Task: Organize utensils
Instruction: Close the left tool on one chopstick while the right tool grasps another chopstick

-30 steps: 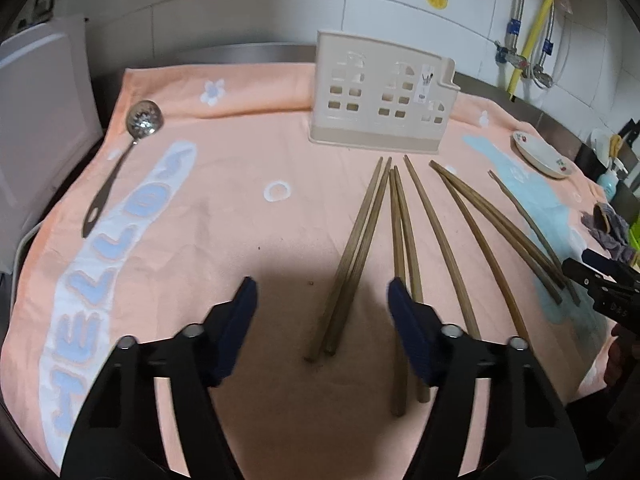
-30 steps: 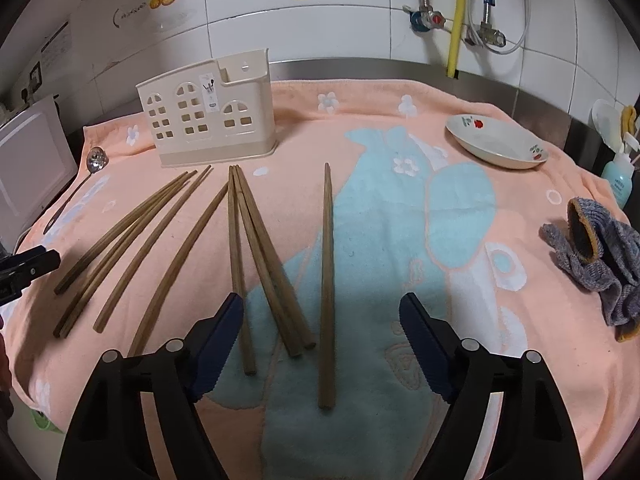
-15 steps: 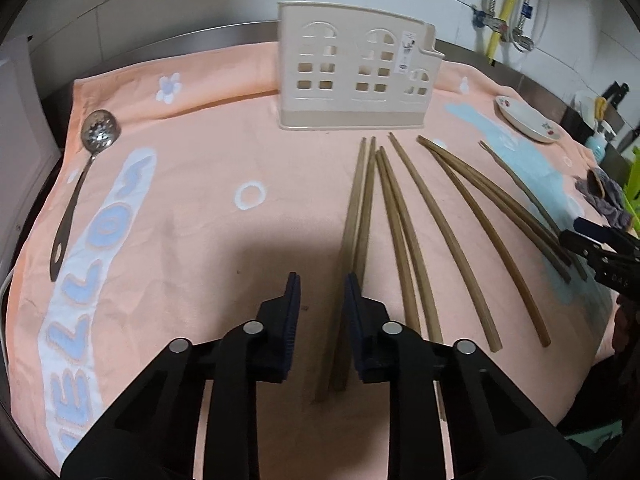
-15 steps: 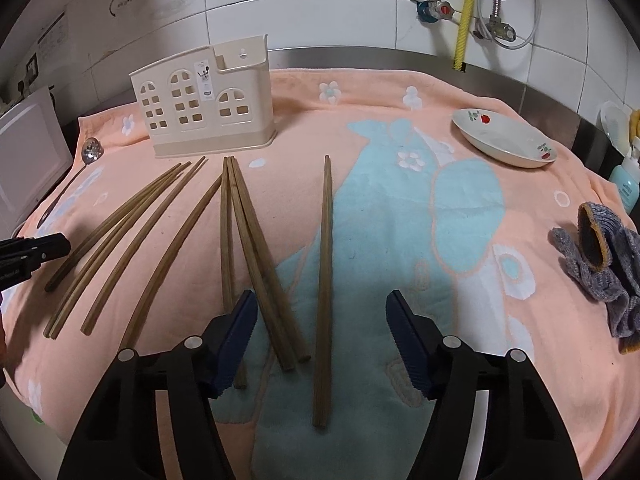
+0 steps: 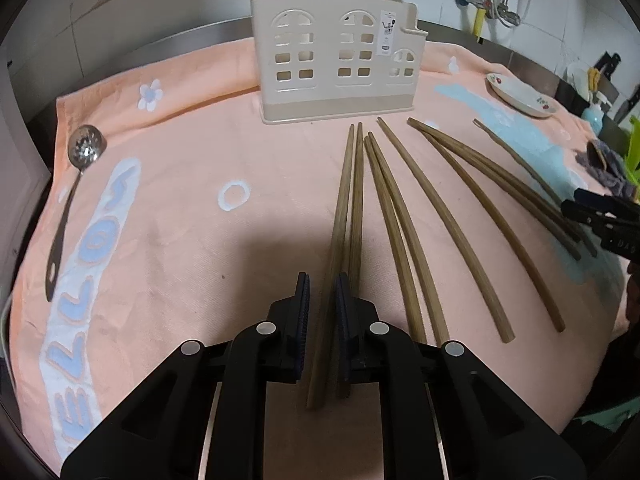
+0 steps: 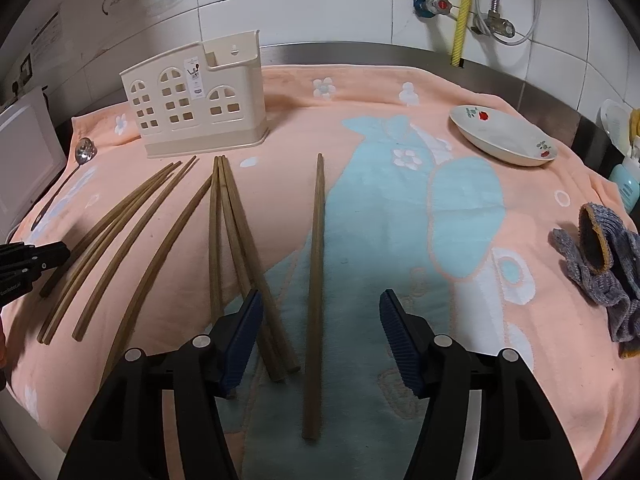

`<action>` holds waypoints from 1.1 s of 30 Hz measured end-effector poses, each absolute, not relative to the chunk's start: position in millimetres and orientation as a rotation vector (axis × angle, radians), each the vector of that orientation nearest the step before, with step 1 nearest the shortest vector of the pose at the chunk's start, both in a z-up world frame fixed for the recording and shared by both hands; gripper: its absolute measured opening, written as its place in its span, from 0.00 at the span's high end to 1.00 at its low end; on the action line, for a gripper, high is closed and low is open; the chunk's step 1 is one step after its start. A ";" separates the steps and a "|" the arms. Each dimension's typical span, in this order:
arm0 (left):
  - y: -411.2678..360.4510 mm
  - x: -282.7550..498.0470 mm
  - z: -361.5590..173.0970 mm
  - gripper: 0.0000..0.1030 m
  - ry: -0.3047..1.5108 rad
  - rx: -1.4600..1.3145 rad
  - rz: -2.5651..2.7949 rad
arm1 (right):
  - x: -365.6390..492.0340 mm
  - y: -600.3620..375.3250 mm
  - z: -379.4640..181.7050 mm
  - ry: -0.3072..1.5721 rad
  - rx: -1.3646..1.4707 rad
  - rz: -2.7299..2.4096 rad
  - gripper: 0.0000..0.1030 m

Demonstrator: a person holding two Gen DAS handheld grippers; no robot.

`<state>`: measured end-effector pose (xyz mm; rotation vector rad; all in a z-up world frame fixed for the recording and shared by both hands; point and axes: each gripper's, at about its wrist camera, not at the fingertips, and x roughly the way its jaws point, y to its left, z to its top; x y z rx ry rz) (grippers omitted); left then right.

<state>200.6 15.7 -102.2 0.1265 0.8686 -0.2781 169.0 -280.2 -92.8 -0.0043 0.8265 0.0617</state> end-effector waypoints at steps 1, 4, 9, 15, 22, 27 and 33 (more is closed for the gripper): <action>15.5 201.1 -102.1 0.88 0.869 0.128 -0.276 | 169.1 -280.4 -93.0 0.829 -0.002 0.063 0.47; 14.2 200.9 -102.3 0.88 0.874 0.125 -0.284 | 168.6 -280.4 -93.2 0.830 -0.001 0.063 0.49; 12.9 199.2 -106.3 0.88 0.884 0.119 -0.294 | 167.7 -281.4 -95.0 0.840 0.009 0.072 0.54; 14.8 199.4 -107.4 0.89 0.884 0.094 -0.287 | 166.3 -281.5 -92.8 0.831 0.022 0.082 0.64; 16.5 197.0 -107.5 0.89 0.881 0.073 -0.297 | 166.6 -280.6 -91.6 0.830 0.026 0.084 0.74; 18.7 196.4 -107.7 0.89 0.881 0.061 -0.301 | 165.7 -280.1 -91.1 0.834 0.019 0.079 0.78; 18.9 196.1 -107.8 0.89 0.880 0.059 -0.301 | 166.7 -278.1 -99.0 0.858 0.003 0.077 0.83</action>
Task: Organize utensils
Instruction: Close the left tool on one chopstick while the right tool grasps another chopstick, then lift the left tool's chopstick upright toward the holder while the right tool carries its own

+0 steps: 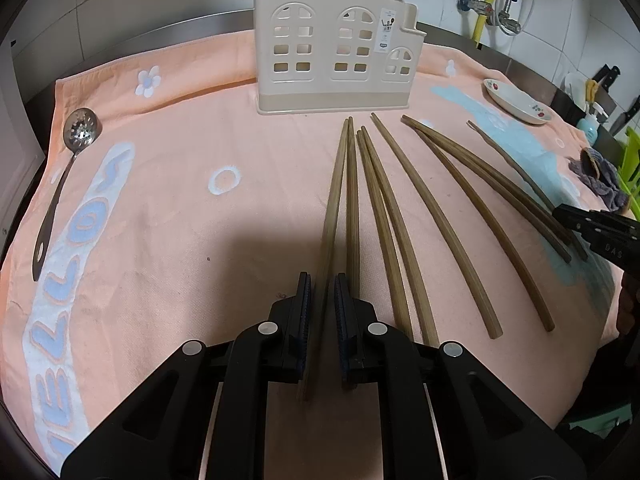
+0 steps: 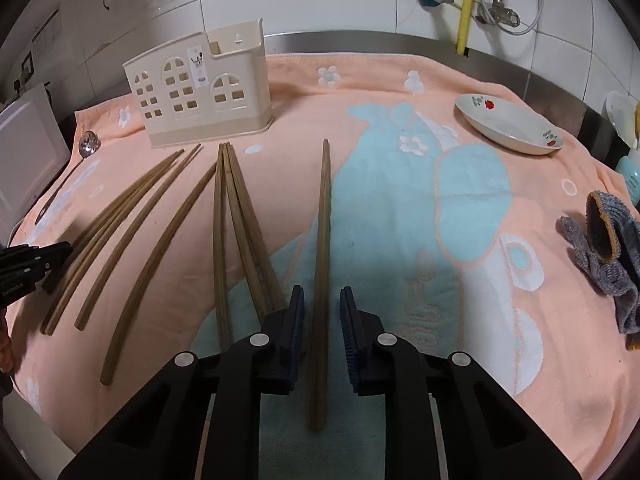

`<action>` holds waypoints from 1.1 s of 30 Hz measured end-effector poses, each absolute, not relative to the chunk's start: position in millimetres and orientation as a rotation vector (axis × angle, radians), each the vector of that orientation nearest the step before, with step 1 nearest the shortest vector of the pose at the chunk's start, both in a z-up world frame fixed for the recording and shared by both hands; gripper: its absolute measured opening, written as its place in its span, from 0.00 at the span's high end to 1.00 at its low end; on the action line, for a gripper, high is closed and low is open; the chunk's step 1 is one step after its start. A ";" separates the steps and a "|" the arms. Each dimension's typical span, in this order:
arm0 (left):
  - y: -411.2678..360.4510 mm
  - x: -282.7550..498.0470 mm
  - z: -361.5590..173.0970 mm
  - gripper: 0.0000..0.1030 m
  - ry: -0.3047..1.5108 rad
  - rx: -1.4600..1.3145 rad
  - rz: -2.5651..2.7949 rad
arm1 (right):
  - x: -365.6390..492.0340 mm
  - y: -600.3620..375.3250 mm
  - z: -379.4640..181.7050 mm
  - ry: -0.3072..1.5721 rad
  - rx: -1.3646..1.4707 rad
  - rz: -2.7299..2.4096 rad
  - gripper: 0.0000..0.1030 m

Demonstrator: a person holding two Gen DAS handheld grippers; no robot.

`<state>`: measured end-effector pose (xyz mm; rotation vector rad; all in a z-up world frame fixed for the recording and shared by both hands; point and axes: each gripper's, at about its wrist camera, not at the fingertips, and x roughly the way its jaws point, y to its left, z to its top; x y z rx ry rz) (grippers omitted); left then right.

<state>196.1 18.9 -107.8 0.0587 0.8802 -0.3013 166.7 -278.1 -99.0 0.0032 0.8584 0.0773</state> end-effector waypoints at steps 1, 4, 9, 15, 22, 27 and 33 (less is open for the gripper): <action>19.1 196.3 -108.0 0.89 0.879 0.056 -0.302 | 166.5 -277.7 -99.3 0.858 -0.003 0.076 0.83; 20.0 197.0 -108.2 0.89 0.877 0.045 -0.305 | 166.2 -277.0 -100.2 0.855 -0.013 0.073 0.83; 18.7 196.2 -109.6 0.89 0.862 0.051 -0.304 | 164.5 -271.7 -101.4 0.838 -0.064 0.061 0.85; 15.1 196.2 -109.1 0.91 0.850 0.069 -0.288 | 161.0 -271.3 -101.1 0.827 -0.078 0.057 0.92; 17.8 193.9 -101.1 0.95 0.839 0.036 -0.288 | 153.6 -273.1 -87.4 0.792 -0.069 0.063 0.93; 19.8 187.8 -85.8 0.95 0.809 0.028 -0.298 | 147.1 -272.3 -69.2 0.737 -0.063 0.077 0.94; 23.9 181.9 -65.4 0.95 0.769 -0.004 -0.310 | 143.3 -269.0 -41.8 0.659 -0.070 0.094 0.94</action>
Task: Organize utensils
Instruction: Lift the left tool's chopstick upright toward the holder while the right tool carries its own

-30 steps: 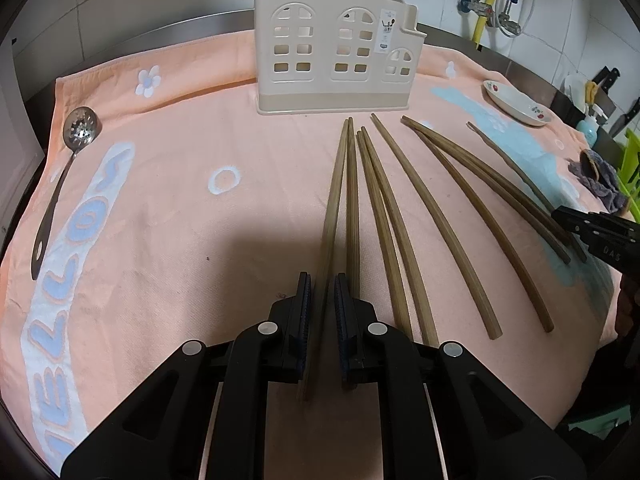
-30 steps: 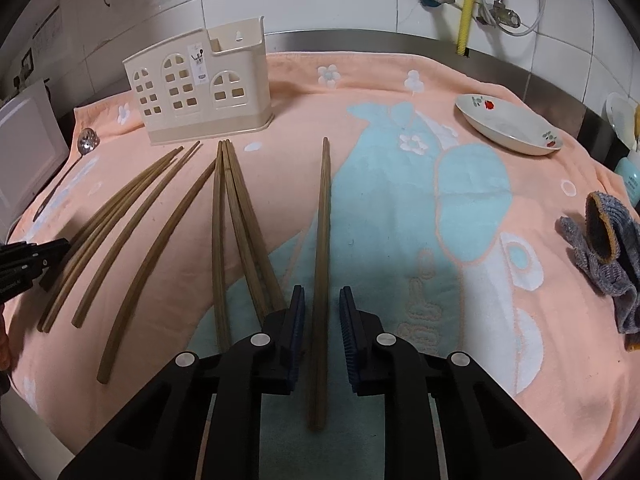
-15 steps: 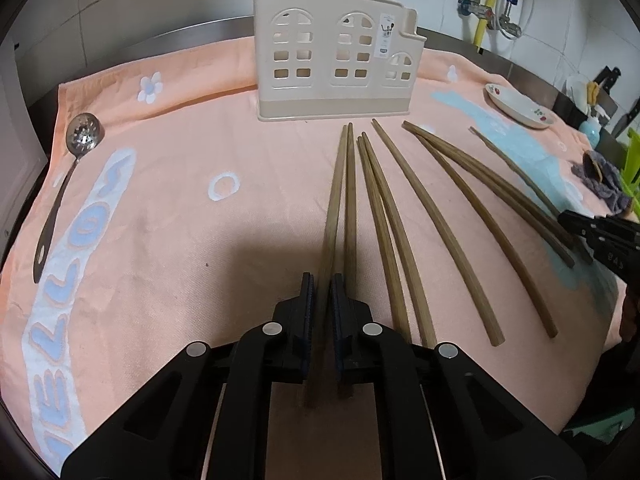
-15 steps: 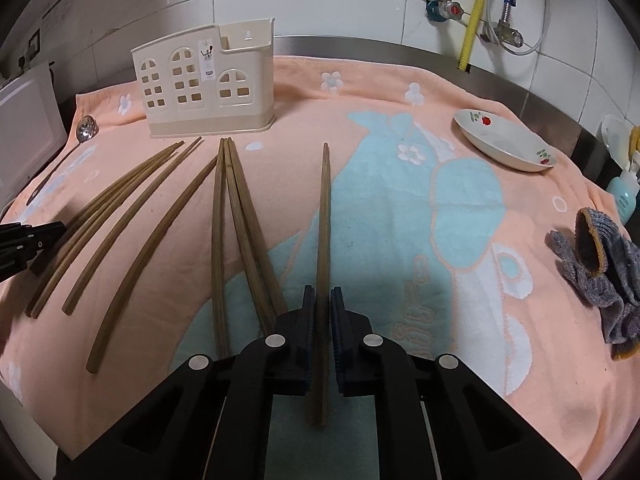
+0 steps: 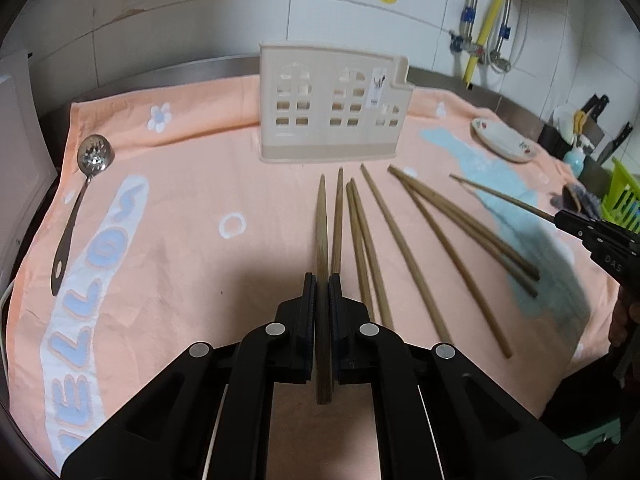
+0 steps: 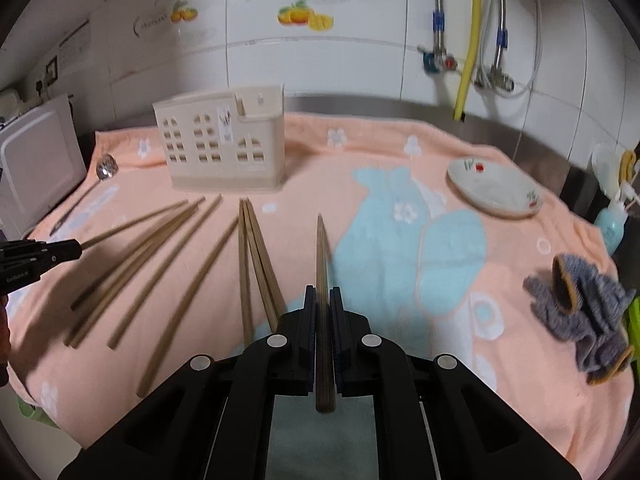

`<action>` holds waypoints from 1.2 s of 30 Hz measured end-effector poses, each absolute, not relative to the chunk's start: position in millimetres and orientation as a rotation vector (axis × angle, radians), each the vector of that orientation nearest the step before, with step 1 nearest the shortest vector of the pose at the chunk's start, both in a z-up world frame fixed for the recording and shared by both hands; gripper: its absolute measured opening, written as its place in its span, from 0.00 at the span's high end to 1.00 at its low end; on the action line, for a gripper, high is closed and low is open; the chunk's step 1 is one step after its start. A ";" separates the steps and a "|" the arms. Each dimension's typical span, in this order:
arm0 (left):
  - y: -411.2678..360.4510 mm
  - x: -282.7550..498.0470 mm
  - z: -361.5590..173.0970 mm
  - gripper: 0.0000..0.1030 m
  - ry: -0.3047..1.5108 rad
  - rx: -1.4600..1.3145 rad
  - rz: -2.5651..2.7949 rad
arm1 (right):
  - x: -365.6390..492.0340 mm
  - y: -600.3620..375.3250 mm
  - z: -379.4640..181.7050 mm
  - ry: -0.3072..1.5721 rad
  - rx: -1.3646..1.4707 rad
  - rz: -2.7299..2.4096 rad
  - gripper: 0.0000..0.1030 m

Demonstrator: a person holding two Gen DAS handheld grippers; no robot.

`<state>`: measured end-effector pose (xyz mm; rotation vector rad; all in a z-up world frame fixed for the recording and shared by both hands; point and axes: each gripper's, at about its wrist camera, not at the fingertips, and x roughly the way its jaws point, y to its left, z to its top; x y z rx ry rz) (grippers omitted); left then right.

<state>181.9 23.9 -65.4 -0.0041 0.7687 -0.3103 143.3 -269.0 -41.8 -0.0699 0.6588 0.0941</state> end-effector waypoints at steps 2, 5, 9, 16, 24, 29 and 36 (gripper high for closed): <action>24.3 180.4 -58.1 0.95 0.752 -0.009 -0.311 | 142.4 -267.8 -33.7 0.634 -0.067 0.103 0.94; 23.5 179.4 -48.6 0.95 0.729 -0.008 -0.315 | 143.9 -267.1 -24.6 0.606 -0.057 0.119 0.94; 22.2 182.3 -38.1 0.95 0.713 -0.021 -0.330 | 149.1 -264.9 -14.8 0.582 -0.041 0.144 0.94; 22.5 190.7 -16.3 0.95 0.674 -0.031 -0.340 | 165.4 -264.9 12.0 0.536 -0.013 0.195 0.94; 16.8 202.7 21.9 0.95 0.606 0.003 -0.348 | 186.9 -256.2 56.0 0.488 -0.070 0.259 0.94; 9.2 210.3 56.6 0.95 0.537 0.037 -0.350 | 201.0 -250.8 83.1 0.473 -0.091 0.313 0.94; 1.4 218.1 116.5 0.95 0.404 0.070 -0.338 | 217.7 -243.7 128.3 0.412 -0.102 0.360 0.94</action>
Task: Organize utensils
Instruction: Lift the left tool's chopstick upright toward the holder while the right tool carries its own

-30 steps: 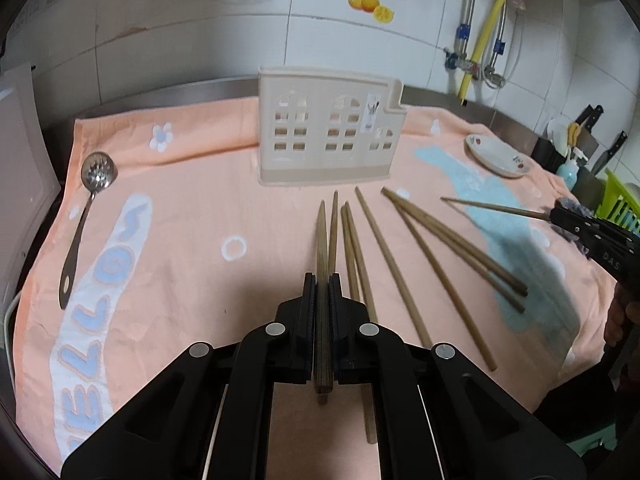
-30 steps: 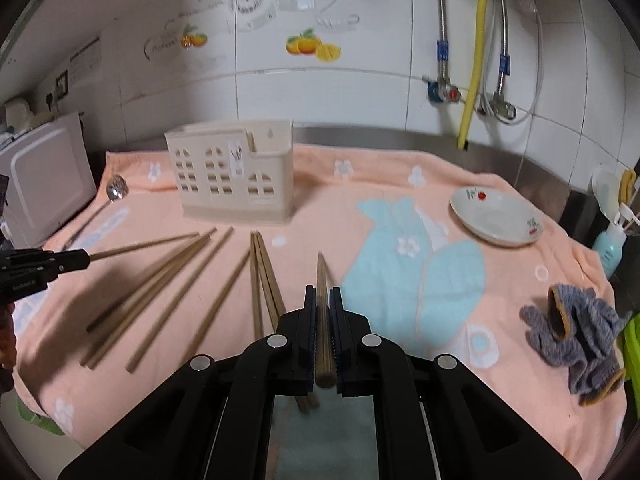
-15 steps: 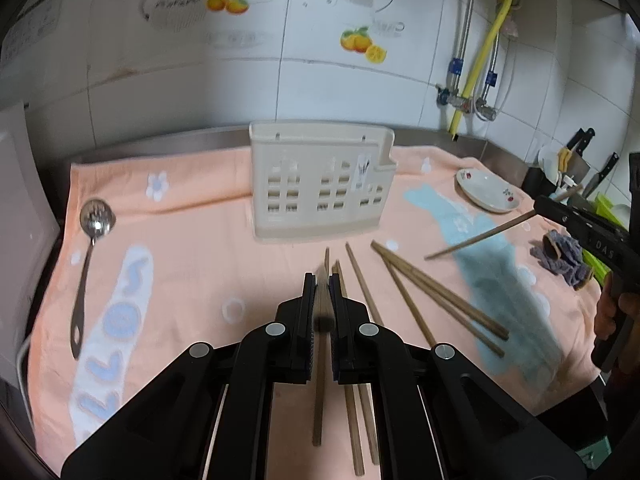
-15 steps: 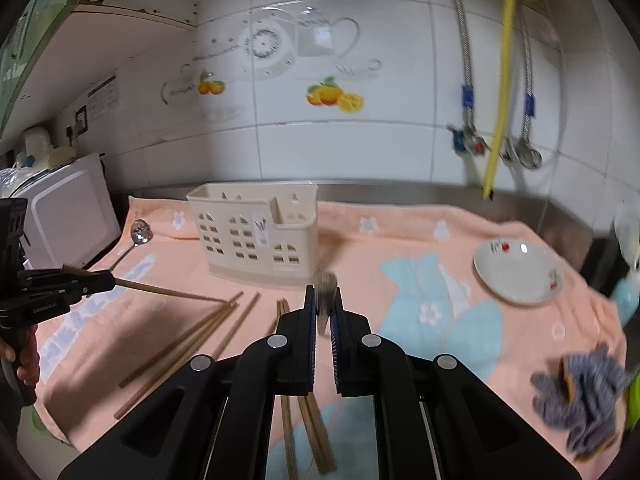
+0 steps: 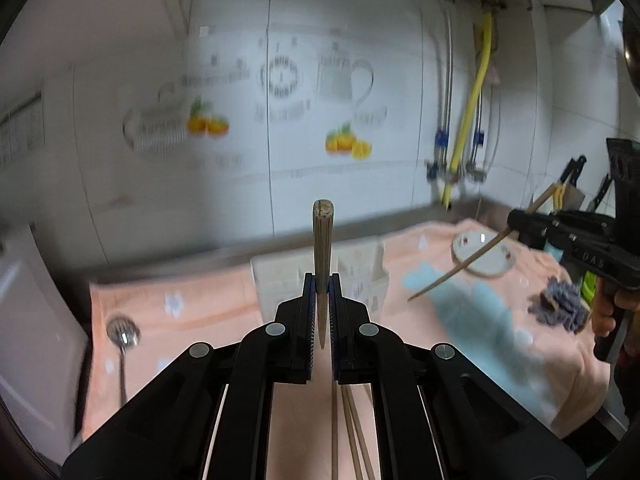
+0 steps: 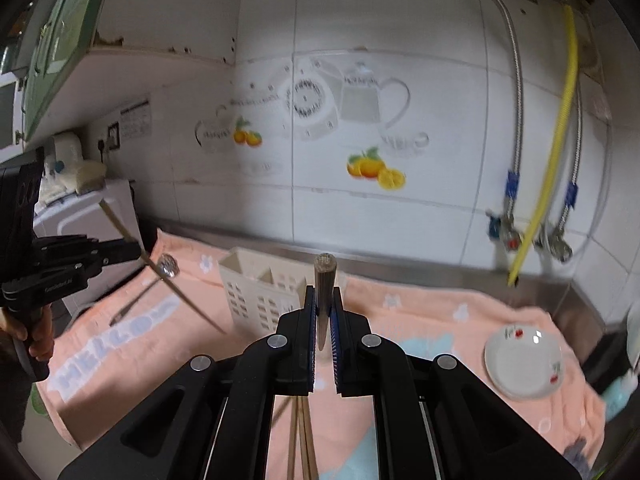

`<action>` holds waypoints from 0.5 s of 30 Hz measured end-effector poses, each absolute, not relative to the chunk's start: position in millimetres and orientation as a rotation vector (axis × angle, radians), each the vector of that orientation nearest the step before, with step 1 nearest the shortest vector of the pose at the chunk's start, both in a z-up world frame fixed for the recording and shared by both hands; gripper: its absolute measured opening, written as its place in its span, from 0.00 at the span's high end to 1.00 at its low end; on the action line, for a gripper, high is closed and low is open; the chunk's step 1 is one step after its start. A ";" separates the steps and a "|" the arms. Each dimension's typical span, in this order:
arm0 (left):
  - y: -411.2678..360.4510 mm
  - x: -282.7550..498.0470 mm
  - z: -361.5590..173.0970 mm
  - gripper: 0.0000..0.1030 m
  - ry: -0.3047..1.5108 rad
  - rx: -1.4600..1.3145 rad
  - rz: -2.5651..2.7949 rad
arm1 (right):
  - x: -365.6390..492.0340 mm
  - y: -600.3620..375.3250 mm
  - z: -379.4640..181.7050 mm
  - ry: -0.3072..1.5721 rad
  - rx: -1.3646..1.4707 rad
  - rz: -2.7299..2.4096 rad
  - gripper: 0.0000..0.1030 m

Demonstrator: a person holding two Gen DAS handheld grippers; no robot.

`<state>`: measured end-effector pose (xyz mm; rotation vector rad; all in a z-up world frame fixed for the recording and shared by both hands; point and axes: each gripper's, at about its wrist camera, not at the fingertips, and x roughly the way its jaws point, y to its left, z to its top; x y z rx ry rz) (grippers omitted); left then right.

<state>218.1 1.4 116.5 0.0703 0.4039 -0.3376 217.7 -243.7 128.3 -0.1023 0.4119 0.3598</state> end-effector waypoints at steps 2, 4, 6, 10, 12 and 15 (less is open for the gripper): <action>-1.0 218.9 131.9 0.95 0.359 0.083 -0.326 | 224.3 -240.8 136.4 0.401 -0.107 0.360 0.94; -3.9 223.2 144.3 0.95 0.325 0.089 -0.312 | 231.8 -238.1 141.0 0.395 -0.103 0.363 0.94; -6.9 228.9 151.0 0.95 0.301 0.098 -0.288 | 240.7 -234.0 143.9 0.390 -0.104 0.365 0.94; -10.6 248.2 157.3 0.95 0.269 0.125 -0.226 | 259.5 -226.2 141.6 0.400 -0.108 0.366 0.94; -9.5 261.7 156.0 0.95 0.277 0.123 -0.217 | 271.3 -221.0 136.1 0.419 -0.118 0.364 0.94; -7.8 285.7 144.8 0.95 0.336 0.118 -0.224 | 289.0 -216.5 124.7 0.460 -0.123 0.359 0.94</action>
